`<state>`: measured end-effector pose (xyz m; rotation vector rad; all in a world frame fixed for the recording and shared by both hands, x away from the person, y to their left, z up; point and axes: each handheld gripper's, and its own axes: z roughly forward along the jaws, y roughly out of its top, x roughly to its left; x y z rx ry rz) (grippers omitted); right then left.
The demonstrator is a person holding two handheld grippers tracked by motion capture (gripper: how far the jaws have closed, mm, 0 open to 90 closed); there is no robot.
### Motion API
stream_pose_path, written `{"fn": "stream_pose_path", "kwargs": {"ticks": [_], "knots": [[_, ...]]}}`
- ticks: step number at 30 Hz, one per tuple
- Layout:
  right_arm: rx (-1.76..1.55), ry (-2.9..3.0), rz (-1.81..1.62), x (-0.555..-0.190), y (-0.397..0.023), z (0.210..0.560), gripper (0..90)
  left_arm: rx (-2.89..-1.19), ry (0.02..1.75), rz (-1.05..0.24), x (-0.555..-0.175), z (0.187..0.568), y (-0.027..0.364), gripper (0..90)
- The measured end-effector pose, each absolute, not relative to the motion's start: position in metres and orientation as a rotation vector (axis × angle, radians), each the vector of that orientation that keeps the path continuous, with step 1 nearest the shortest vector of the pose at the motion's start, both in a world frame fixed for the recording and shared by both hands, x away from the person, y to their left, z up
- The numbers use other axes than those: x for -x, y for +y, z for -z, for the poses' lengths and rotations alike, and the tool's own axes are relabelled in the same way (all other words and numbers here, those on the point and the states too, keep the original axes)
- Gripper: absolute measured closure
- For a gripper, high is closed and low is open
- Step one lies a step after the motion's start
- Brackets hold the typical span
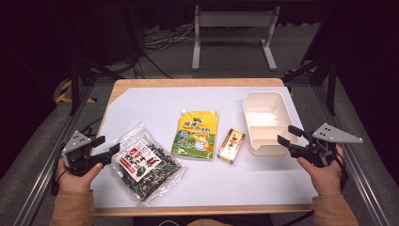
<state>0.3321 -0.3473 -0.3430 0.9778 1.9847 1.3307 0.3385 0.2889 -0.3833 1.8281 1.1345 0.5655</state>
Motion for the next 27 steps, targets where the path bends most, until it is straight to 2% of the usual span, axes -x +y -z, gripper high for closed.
{"fn": "stream_pose_path", "kwargs": {"ticks": [12,27], "knots": [[-0.976,1.997,-1.321,-0.333,-0.345,0.345,42.3,-1.828,1.209,-0.556,-0.353,0.395,0.298,33.1],[-0.986,2.027,-1.317,-0.335,-0.341,0.348,40.9,-1.943,1.357,-0.472,-0.38,0.426,0.304,27.7]]}}
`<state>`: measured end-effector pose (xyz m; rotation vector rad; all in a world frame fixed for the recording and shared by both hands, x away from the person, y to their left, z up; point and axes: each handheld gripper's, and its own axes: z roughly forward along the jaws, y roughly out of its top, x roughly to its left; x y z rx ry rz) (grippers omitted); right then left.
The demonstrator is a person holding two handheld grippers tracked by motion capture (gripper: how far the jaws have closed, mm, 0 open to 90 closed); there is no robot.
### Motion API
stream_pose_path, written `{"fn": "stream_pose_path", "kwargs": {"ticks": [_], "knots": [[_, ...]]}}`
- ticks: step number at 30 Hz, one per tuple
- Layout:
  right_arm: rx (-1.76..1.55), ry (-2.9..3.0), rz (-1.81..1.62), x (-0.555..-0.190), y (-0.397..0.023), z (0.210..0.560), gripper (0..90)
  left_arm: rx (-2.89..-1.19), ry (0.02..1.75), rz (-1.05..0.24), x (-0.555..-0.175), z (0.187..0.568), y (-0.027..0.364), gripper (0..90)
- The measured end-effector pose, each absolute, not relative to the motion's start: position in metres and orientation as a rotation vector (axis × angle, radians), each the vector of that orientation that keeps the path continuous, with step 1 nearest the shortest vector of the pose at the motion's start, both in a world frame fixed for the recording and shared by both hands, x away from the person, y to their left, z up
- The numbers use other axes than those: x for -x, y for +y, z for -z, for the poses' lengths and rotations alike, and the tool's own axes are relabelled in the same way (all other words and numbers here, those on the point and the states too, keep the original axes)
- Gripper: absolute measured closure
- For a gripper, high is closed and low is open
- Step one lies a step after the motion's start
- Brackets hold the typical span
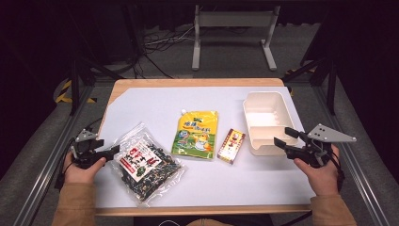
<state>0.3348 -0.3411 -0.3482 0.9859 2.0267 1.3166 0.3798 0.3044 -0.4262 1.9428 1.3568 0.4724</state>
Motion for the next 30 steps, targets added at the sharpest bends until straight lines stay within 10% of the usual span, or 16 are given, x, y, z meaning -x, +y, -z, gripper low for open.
{"fn": "stream_pose_path", "kwargs": {"ticks": [15,30], "knots": [[-0.984,2.045,-1.312,-0.336,-0.339,0.35,39.8,-1.999,1.447,-0.375,-0.388,0.444,0.312,27.0],[-0.991,2.048,-1.325,-0.335,-0.338,0.349,39.2,-2.06,1.389,-0.343,-0.385,0.443,0.303,74.4]]}}
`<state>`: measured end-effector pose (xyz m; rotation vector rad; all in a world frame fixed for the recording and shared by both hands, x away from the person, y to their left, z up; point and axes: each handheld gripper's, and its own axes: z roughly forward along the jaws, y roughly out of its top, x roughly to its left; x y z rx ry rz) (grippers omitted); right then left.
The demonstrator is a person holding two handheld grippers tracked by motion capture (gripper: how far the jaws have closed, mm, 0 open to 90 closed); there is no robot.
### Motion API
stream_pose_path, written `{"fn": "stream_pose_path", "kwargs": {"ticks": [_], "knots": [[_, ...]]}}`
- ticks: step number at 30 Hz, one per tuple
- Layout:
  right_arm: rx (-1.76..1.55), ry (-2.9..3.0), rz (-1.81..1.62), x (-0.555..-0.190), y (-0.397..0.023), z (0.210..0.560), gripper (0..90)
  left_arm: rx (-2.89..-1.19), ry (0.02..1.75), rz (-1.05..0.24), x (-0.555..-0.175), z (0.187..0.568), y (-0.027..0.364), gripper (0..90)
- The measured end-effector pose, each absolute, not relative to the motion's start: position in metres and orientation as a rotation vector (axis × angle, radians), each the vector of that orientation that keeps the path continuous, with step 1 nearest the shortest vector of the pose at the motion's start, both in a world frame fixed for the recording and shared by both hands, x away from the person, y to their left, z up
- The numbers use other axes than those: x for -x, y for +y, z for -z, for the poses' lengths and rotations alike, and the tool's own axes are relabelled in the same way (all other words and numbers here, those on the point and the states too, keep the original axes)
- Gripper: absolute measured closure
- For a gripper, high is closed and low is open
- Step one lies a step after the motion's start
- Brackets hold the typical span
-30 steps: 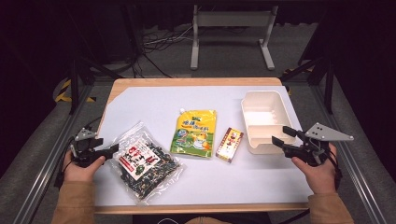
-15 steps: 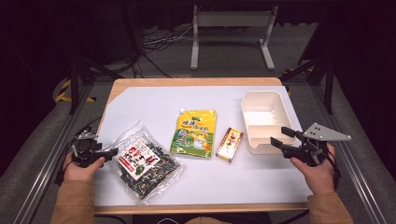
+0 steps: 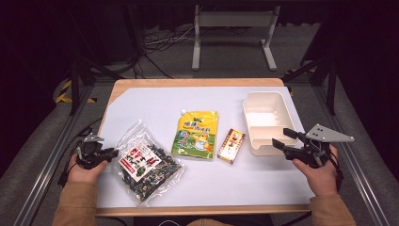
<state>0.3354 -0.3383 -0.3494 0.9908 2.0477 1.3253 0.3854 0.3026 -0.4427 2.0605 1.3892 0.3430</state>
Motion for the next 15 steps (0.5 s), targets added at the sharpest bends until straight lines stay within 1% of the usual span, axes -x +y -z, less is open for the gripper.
{"fn": "stream_pose_path", "kwargs": {"ticks": [1,2,3,7,12,15], "knots": [[-0.991,2.048,-1.325,-0.335,-0.338,0.349,39.2,-2.044,1.386,-0.332,-0.386,0.443,0.303,74.4],[-0.99,2.044,-1.33,-0.335,-0.339,0.349,39.2,-2.039,1.379,-0.329,-0.386,0.444,0.304,77.3],[-0.99,2.044,-1.33,-0.335,-0.339,0.349,39.2,-2.034,1.381,-0.327,-0.386,0.444,0.304,77.3],[-0.993,2.048,-1.331,-0.336,-0.339,0.349,39.8,-2.015,1.385,-0.308,-0.385,0.443,0.305,83.9],[-0.993,2.054,-1.328,-0.336,-0.337,0.349,40.5,-1.984,1.383,-0.307,-0.384,0.44,0.307,86.9],[-0.992,2.056,-1.324,-0.336,-0.336,0.349,40.9,-1.97,1.366,-0.33,-0.382,0.433,0.307,87.9]]}}
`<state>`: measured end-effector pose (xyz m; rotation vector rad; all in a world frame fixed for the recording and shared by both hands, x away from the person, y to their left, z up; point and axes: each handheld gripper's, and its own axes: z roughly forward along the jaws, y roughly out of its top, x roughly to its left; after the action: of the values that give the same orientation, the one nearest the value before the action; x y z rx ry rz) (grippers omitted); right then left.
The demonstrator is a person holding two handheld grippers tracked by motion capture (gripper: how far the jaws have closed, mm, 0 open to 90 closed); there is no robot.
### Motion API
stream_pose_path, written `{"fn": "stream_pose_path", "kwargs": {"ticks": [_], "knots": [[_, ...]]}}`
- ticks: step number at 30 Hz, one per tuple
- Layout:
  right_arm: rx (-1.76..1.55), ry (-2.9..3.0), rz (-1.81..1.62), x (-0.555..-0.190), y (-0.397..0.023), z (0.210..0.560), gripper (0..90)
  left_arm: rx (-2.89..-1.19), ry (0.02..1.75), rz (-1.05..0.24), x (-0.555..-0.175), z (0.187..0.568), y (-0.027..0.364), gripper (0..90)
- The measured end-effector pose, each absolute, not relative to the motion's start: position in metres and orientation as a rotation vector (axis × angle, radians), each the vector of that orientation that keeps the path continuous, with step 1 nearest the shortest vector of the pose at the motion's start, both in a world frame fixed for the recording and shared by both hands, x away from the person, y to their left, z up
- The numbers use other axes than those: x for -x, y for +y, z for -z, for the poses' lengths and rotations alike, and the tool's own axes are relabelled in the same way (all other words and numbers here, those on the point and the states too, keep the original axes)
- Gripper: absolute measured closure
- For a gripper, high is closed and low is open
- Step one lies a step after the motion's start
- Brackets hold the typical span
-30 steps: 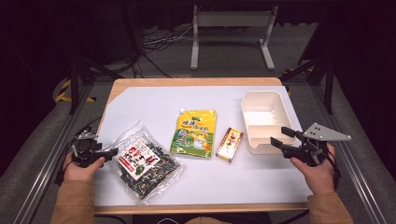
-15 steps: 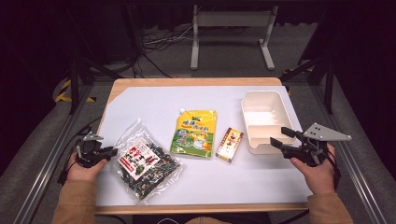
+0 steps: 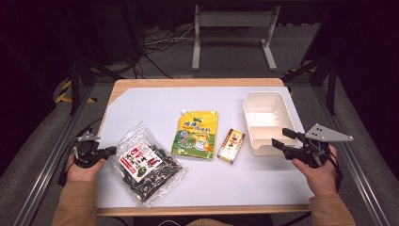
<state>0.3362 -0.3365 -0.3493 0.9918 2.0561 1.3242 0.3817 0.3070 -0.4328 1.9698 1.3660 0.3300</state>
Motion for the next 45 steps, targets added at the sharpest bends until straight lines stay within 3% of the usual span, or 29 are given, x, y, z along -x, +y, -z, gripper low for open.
{"fn": "stream_pose_path", "kwargs": {"ticks": [20,27,36,45], "knots": [[-0.953,2.044,-1.309,-0.331,-0.333,0.337,42.5,-1.903,1.11,-0.533,-0.341,0.349,0.297,89.4],[-0.907,2.098,-1.284,-0.331,-0.329,0.33,53.6,-1.885,1.016,-0.589,-0.328,0.321,0.287,89.5],[-0.85,2.142,-1.307,-0.333,-0.319,0.321,54.5,-1.879,0.828,-0.691,-0.308,0.278,0.263,90.0],[-0.76,2.204,-1.291,-0.338,-0.298,0.3,54.4,-1.861,0.682,-0.724,-0.304,0.261,0.243,90.0]]}}
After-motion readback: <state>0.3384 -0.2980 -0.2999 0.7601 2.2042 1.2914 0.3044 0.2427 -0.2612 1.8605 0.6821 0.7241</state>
